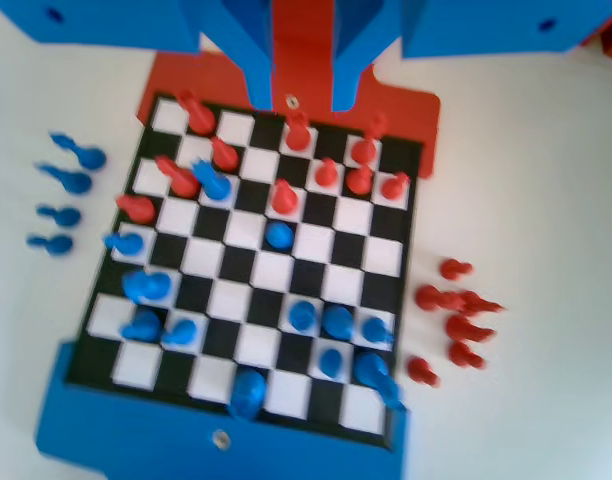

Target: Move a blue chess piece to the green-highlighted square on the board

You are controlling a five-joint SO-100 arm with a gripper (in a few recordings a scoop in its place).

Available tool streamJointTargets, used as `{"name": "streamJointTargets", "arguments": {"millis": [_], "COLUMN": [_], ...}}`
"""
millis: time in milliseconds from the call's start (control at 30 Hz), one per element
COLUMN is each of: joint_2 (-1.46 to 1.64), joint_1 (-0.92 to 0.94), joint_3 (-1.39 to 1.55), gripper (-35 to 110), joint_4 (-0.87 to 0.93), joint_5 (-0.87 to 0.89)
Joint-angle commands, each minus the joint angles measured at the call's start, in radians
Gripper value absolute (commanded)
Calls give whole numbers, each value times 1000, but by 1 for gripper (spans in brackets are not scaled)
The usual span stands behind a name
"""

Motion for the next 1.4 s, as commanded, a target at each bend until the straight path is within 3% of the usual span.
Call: {"name": "streamJointTargets", "arguments": {"millis": [0,567,1367], "joint_2": [81,-21,-71], "joint_1": [-78,-164,-212], "joint_3": [23,178,345], "gripper": [12,12,12], "joint_4": [-32,-296,-517], "joint_5": [86,308,377]}}
